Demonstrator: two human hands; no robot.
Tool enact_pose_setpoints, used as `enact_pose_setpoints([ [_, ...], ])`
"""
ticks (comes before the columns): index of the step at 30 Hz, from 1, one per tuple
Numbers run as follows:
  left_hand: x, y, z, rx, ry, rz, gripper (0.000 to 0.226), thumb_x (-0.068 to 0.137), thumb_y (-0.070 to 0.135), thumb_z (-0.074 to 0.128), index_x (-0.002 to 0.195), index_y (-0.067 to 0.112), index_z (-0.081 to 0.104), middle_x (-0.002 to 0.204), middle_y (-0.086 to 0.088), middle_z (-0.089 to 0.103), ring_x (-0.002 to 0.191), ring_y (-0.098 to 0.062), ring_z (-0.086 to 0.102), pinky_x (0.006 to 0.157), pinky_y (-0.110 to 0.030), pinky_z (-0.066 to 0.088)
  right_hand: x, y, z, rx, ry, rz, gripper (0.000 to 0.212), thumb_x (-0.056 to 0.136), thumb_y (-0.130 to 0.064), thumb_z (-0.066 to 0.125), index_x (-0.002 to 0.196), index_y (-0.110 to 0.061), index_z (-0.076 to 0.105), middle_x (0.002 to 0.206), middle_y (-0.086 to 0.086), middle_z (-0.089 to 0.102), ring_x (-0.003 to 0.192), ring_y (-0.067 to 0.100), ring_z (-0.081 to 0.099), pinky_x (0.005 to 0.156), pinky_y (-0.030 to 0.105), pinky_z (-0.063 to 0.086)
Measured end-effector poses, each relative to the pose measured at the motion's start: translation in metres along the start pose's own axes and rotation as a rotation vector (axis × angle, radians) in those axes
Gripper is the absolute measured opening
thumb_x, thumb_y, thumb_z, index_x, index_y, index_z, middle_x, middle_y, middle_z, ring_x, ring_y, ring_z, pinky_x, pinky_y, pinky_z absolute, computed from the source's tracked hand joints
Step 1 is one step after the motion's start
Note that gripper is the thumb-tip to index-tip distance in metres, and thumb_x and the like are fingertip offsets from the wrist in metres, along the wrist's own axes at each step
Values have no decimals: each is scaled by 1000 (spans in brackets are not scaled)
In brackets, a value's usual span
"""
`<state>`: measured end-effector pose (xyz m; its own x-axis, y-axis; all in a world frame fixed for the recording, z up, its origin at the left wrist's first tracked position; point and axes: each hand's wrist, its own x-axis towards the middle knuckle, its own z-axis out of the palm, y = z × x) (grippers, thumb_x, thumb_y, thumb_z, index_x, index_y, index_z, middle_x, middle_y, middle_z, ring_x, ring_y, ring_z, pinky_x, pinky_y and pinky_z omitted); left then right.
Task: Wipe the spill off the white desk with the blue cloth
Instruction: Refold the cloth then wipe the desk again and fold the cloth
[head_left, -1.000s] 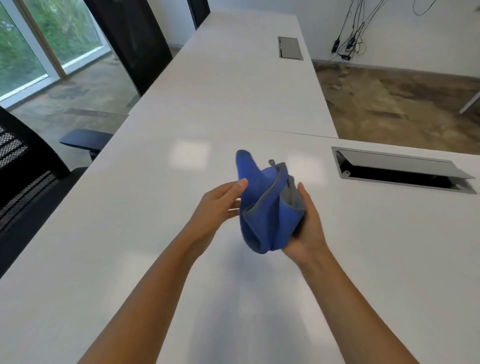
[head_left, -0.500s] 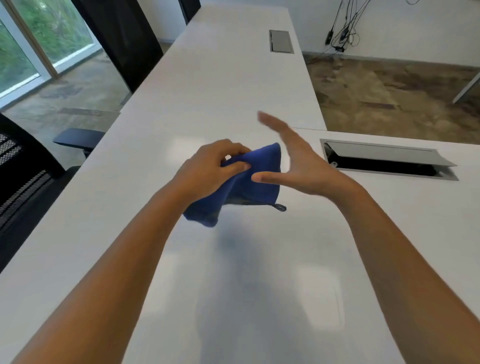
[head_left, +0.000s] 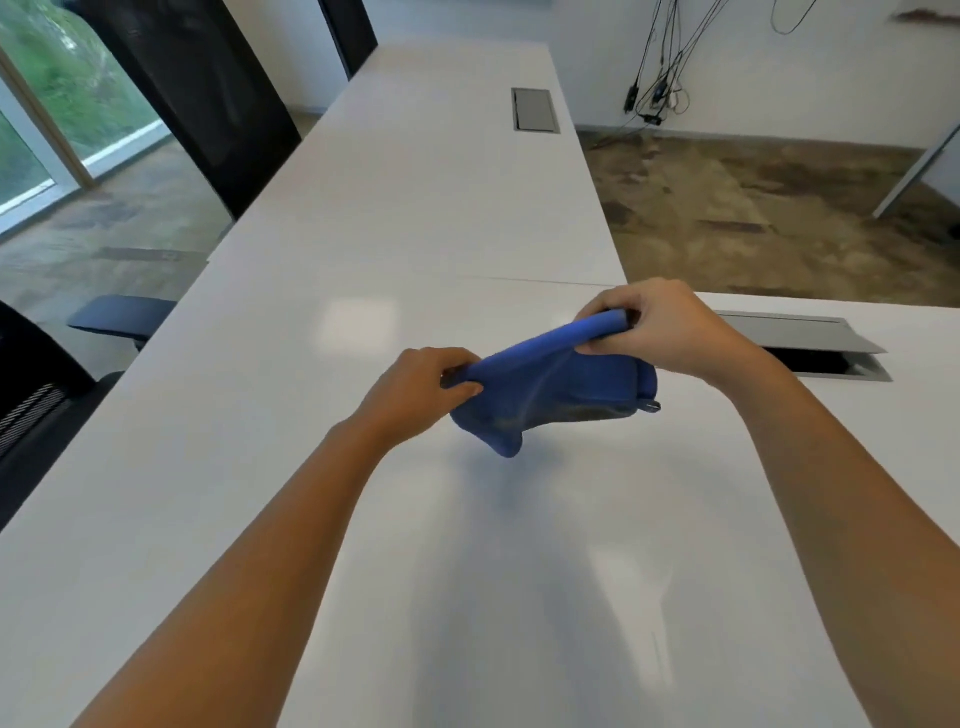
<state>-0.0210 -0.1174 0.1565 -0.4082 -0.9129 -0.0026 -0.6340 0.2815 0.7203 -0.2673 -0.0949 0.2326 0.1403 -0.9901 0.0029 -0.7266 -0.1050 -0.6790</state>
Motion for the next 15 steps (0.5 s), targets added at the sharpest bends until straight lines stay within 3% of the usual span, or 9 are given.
enact_pose_setpoints([
  [3, 27, 18, 6, 14, 34, 41, 21, 85, 15, 54, 98, 26, 67, 91, 12, 64, 86, -11, 58, 75, -26, 48, 2, 37, -16, -99, 31, 92, 13, 78, -15, 72, 85, -26, 70, 84, -13, 68, 78, 2, 60, 63, 8, 44],
  [6, 63, 36, 21, 108, 7, 58, 24, 86, 10, 52, 104, 18, 67, 101, 3, 66, 93, -19, 59, 82, -32, 49, 13, 75, -21, -300, 60, 192, 12, 80, -22, 67, 87, -32, 66, 87, -9, 66, 84, 15, 60, 69, 29, 46],
  [9, 106, 63, 39, 147, 55, 87, 29, 85, 5, 51, 106, 14, 67, 108, -6, 67, 97, -27, 60, 86, -37, 49, 28, 106, -29, -417, 299, 244, 14, 85, -19, 58, 91, -31, 63, 86, -5, 64, 82, 22, 57, 66, 28, 39],
  [12, 134, 79, 60, 112, 173, 176, 28, 84, -1, 53, 108, 8, 67, 112, -13, 64, 102, -29, 57, 85, -25, 41, 34, 131, -34, -431, 577, 185, 16, 85, -10, 56, 92, -21, 64, 82, 1, 64, 77, 25, 56, 68, 32, 41],
  [15, 136, 69, 97, 111, 216, 265, 27, 85, -1, 52, 106, 6, 67, 108, -14, 64, 99, -26, 57, 77, -17, 33, 22, 164, -24, -470, 641, 117, 21, 78, 3, 58, 85, -16, 64, 77, 5, 67, 70, 27, 57, 67, 35, 44],
])
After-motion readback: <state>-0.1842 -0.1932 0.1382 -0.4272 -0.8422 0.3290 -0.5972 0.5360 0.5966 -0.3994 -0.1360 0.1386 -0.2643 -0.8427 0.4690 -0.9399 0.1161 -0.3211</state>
